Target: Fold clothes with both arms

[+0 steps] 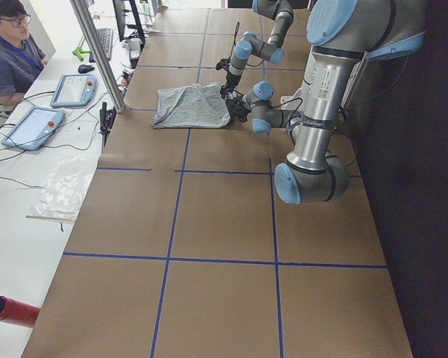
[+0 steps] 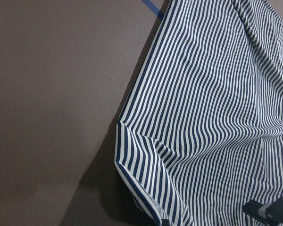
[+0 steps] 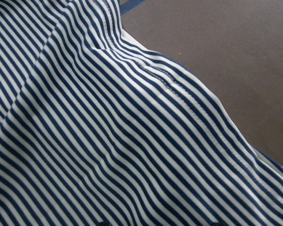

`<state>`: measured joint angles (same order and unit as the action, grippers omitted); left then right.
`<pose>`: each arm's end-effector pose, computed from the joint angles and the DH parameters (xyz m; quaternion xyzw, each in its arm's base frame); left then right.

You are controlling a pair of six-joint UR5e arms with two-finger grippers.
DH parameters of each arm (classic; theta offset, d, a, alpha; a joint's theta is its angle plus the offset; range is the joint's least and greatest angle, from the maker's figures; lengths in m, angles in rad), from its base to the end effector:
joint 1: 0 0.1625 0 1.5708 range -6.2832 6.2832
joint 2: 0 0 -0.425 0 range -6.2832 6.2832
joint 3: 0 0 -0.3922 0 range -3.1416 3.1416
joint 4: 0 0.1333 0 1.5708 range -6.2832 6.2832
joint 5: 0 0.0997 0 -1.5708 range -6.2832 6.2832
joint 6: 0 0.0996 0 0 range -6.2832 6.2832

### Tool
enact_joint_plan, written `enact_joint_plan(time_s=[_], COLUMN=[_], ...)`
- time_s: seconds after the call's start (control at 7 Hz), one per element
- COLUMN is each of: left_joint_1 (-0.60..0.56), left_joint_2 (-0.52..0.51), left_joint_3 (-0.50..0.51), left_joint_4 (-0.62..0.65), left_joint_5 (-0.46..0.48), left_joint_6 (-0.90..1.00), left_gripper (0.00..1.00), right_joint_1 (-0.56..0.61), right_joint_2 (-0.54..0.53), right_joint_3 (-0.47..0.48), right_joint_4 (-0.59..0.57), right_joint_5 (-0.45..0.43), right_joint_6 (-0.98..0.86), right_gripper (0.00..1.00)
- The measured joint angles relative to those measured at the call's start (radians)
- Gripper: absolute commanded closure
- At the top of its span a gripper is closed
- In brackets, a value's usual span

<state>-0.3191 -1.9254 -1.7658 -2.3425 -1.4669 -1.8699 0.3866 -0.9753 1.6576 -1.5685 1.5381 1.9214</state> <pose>0.5271 -0.3254 0.2840 0.0471 0.6124 -0.2702 0.7415 -0.5811 -0.3840 0.2811 0.0214 -0.3353 0.3445 0.8766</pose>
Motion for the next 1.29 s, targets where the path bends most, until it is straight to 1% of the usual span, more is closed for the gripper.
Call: enact_joint_plan(time_s=[0.14, 0.29, 0.86, 1.0, 1.29], left_joint_1=[0.0, 0.0, 0.0, 0.001, 0.001], left_joint_2=[0.0, 0.0, -0.001, -0.001, -0.002], left_joint_3=[0.0, 0.0, 0.003, 0.005, 0.006], left_joint_4=[0.0, 0.0, 0.0, -0.001, -0.001], left_joint_5=[-0.001, -0.001, 0.0, -0.001, -0.001], left_joint_6=[0.0, 0.0, 0.0, 0.0, -0.001], left_gripper=[1.0, 1.0, 1.0, 1.0, 1.0], right_joint_1=[0.0, 0.0, -0.005, -0.005, -0.008], right_joint_2=[0.0, 0.0, -0.001, -0.002, -0.002], right_joint_3=[0.001, 0.001, -0.002, -0.001, -0.001], right_joint_4=[-0.007, -0.01, -0.013, -0.013, -0.013], right_joint_5=[0.0, -0.001, -0.001, -0.001, -0.003], right_joint_6=[0.0, 0.001, -0.001, -0.001, 0.001], right_gripper=[0.28, 0.36, 0.37, 0.47, 1.0])
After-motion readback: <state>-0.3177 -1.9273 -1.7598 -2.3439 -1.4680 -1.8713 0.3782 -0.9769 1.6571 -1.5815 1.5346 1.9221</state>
